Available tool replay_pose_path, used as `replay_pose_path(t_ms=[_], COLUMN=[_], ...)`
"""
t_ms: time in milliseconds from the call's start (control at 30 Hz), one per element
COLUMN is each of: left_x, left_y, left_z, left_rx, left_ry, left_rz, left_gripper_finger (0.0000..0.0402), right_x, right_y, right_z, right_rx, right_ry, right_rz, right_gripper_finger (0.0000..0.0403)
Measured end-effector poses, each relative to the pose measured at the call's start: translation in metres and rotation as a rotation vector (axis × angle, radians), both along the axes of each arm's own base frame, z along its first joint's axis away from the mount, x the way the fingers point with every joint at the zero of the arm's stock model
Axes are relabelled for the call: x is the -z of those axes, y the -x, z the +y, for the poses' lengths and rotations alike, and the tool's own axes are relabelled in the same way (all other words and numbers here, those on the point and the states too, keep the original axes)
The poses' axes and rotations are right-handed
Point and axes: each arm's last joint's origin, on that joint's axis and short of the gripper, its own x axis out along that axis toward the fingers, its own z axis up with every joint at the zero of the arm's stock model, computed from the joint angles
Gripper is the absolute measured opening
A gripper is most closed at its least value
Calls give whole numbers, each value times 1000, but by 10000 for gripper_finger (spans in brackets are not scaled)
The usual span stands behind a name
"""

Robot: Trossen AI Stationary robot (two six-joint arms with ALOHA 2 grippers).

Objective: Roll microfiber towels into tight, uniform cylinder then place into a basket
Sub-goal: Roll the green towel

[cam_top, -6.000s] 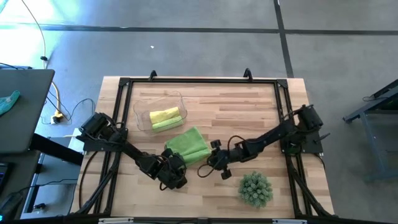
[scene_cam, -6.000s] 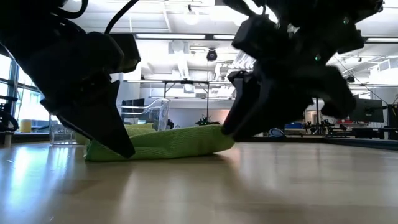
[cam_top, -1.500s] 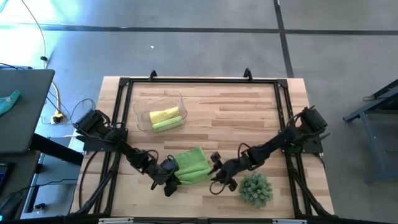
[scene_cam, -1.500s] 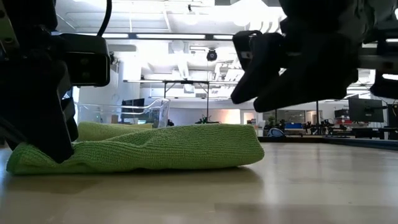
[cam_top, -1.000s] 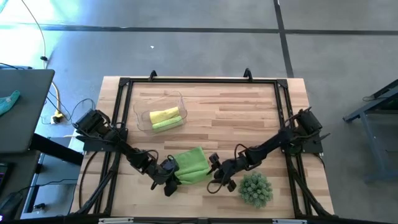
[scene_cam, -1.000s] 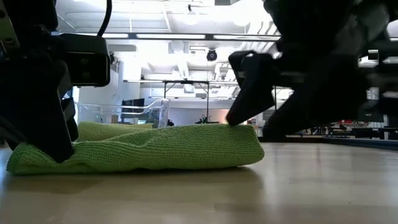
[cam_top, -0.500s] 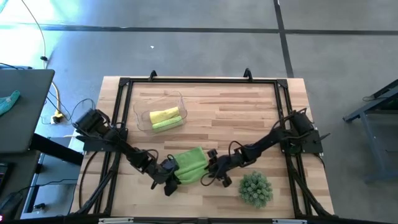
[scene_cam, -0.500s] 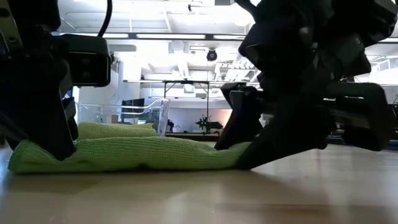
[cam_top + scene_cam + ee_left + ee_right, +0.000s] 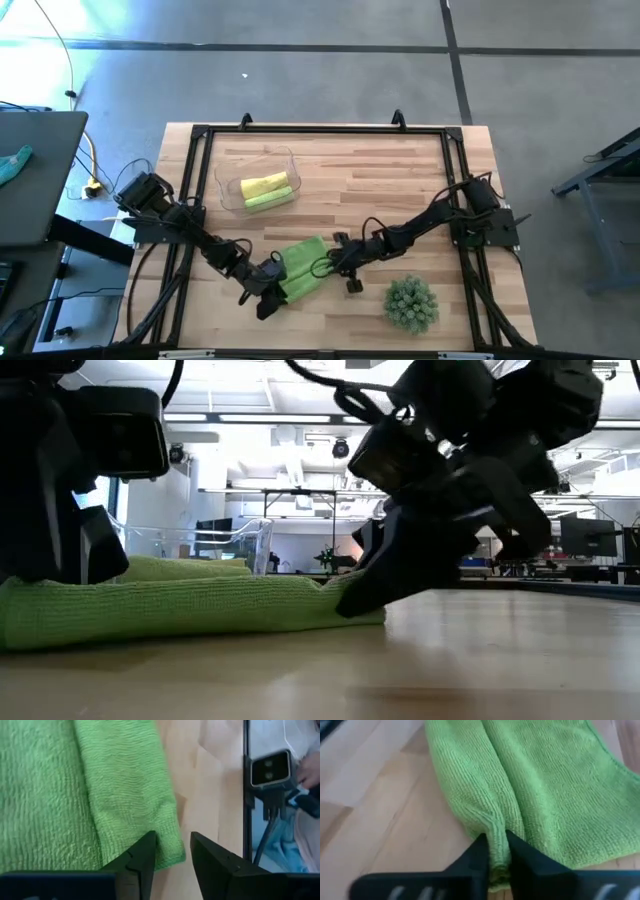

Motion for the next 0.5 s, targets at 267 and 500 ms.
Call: replay_pose_path(t_ms=[267,500], left_x=[-24,-39], left_y=[2,10], left_z=[-1,-12], left_rx=[82,44], left_ry=[-115,-344], left_rz=[-150,-291], left_gripper_finger=[119,119], right_x=[-3,-11], right_y=[-11,-22], right_z=[-16,-34], right_rx=[41,174], right_ry=[-312,-559], right_rz=[120,285], right_gripper_finger=[12,3])
